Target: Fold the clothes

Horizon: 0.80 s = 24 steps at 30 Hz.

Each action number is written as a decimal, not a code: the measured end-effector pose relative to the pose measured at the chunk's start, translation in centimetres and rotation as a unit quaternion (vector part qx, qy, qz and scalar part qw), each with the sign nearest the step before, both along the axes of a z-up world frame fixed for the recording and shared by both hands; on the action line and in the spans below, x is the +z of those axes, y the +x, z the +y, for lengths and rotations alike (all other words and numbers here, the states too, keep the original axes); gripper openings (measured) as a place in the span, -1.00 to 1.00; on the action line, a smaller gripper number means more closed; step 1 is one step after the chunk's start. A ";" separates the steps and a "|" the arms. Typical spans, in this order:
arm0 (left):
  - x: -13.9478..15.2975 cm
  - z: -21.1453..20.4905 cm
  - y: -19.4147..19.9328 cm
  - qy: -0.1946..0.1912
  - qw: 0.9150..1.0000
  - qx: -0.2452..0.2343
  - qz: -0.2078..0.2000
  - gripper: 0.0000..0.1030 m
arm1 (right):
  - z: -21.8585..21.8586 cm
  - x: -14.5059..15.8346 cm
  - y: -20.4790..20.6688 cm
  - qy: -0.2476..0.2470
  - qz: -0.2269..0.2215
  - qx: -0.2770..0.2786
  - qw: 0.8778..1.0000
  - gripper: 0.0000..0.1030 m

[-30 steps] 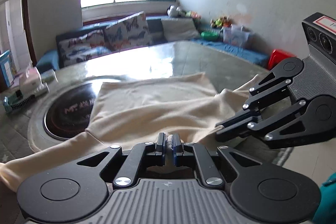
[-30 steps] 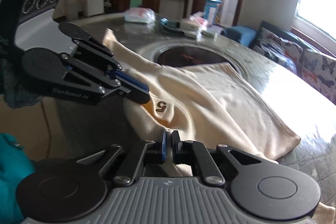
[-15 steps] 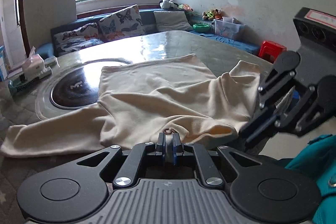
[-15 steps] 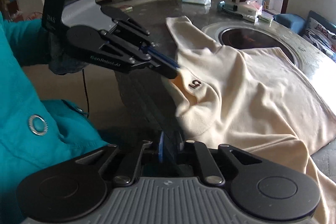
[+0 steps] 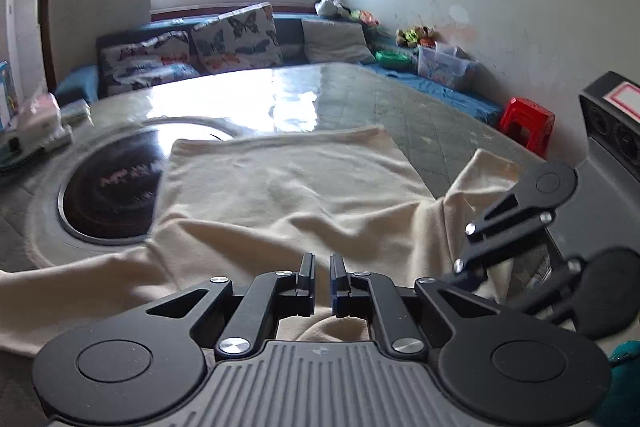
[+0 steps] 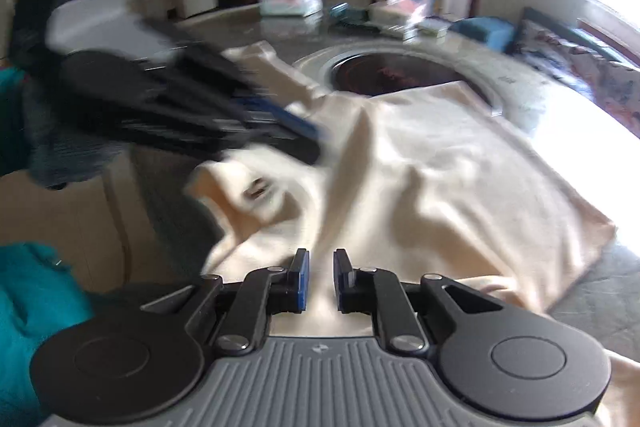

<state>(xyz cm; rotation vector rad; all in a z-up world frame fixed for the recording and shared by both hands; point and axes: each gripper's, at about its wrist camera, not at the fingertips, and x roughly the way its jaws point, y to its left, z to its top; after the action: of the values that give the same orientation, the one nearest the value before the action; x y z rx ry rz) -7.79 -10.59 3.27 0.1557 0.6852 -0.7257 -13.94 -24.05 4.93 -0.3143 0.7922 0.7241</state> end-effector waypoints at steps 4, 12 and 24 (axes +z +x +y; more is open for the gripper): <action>-2.0 -0.1 -0.2 0.034 0.999 -0.014 0.023 -0.84 | -0.1 -0.1 -0.1 0.006 0.011 0.021 1.000 -0.78; -1.6 1.5 -1.5 0.039 0.998 -0.029 0.025 -0.84 | -5.1 2.2 3.3 0.033 -0.011 -0.079 0.996 -0.62; 0.1 2.2 -0.6 0.034 0.999 -0.019 0.022 -0.82 | -15.1 -0.2 13.5 0.045 -0.004 -0.322 0.946 -0.45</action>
<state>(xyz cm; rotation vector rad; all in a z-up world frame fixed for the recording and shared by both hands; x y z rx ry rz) -8.37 -8.36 3.32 0.2159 0.7502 -0.7439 -0.45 -39.20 4.74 0.0345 0.7900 0.1402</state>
